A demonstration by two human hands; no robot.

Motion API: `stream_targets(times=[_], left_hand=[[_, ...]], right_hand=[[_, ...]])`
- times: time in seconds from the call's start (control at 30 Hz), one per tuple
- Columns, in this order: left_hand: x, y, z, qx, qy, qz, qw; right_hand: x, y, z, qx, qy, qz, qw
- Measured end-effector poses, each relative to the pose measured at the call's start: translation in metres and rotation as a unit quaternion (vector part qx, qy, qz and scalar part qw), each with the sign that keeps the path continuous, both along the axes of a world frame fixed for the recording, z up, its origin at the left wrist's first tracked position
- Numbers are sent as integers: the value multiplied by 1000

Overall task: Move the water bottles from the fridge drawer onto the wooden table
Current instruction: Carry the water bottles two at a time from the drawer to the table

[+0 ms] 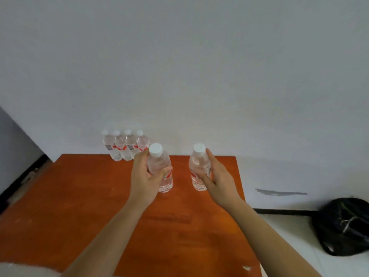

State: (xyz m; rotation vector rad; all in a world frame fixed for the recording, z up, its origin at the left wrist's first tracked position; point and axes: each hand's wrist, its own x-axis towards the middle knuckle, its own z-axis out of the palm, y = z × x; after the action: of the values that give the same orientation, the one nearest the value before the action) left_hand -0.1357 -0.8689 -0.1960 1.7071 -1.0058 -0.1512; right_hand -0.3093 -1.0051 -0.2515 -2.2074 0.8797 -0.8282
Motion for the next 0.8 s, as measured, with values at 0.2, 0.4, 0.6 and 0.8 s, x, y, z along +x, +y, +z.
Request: stream_targets(times=[0.2,0.4,0.6,0.8], left_hand=[[89,-60,-23,40,-23,30,998],[178,-131,-72,118,5,8,993],[247,-193,-104,195,-81,-51,976],[296,-240,-121,261,-242,-65,932]], right_hand=[[80,-63,-14,21,31,16,999],[147,-105,-53,69,49,-22,996],[206,-139,-86,100,73,-70,990],[250,-160,-110,107,91,-63,988]])
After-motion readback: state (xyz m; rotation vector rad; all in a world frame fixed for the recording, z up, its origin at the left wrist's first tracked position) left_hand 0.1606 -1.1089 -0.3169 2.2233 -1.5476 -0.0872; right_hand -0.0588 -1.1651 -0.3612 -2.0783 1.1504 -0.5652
